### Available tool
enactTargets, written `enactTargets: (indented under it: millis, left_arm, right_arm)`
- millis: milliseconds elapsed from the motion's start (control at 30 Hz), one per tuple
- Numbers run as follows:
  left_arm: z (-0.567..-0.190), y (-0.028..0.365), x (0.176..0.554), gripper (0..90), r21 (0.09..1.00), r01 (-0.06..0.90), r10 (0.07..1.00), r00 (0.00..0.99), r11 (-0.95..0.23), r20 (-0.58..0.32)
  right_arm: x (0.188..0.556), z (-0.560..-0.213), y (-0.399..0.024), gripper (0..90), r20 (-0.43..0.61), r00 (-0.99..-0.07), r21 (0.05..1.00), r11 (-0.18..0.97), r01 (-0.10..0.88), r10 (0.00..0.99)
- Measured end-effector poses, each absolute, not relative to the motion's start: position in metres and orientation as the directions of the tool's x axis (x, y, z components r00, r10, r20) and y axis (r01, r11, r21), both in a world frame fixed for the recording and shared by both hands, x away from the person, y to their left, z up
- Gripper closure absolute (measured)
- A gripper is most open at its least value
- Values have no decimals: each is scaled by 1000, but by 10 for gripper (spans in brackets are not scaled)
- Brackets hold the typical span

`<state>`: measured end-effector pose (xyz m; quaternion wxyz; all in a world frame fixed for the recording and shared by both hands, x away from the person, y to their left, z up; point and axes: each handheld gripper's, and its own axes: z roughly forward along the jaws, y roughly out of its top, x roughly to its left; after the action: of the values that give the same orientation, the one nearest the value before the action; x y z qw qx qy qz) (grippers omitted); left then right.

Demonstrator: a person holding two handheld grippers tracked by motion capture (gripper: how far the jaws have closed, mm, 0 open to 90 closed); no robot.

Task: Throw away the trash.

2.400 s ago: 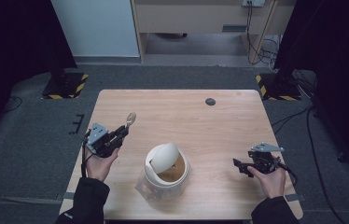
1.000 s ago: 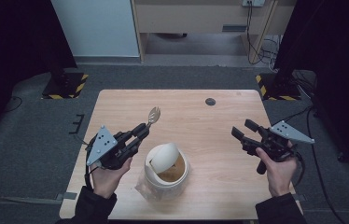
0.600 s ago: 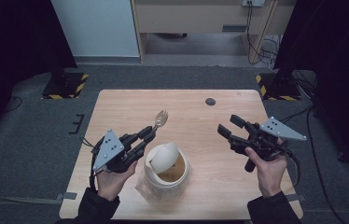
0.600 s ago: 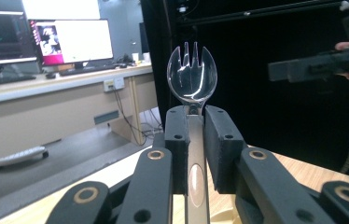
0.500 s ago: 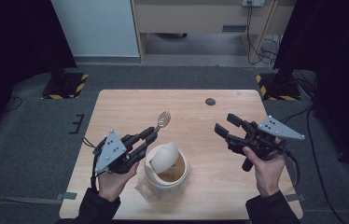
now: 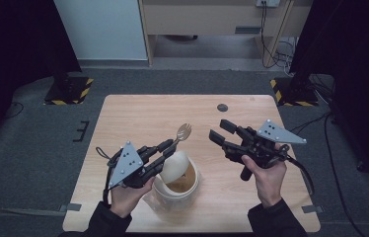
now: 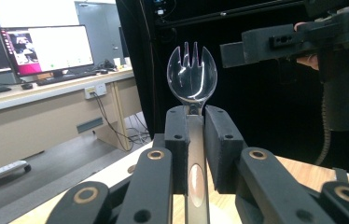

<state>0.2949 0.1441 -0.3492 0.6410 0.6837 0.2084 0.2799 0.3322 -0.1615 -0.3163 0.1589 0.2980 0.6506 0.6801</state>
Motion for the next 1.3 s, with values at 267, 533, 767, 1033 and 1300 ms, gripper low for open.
enactTargets:
  millis: [267,533,767,1033,1300]
  left_arm:
    - [-355,130,292,794,990,-76,619,774,-119,134]
    - [-357,123,289,795,987,-87,608,779,-132,150]
    - [-356,123,287,794,986,-106,611,774,-130,164]
    - [-356,120,285,797,986,-107,602,781,-129,163]
    - [-356,122,286,799,992,-80,595,795,-95,121]
  right_arm:
    - [330,-314,-151,507,233,-808,972,-125,197,541]
    - [331,-319,-142,578,271,-825,962,-107,252,496]
    - [331,-322,-138,661,305,-831,951,-107,290,465]
    - [330,-323,-137,828,331,-834,943,-121,310,441]
    - [329,-323,-139,854,307,-833,951,-116,286,460]
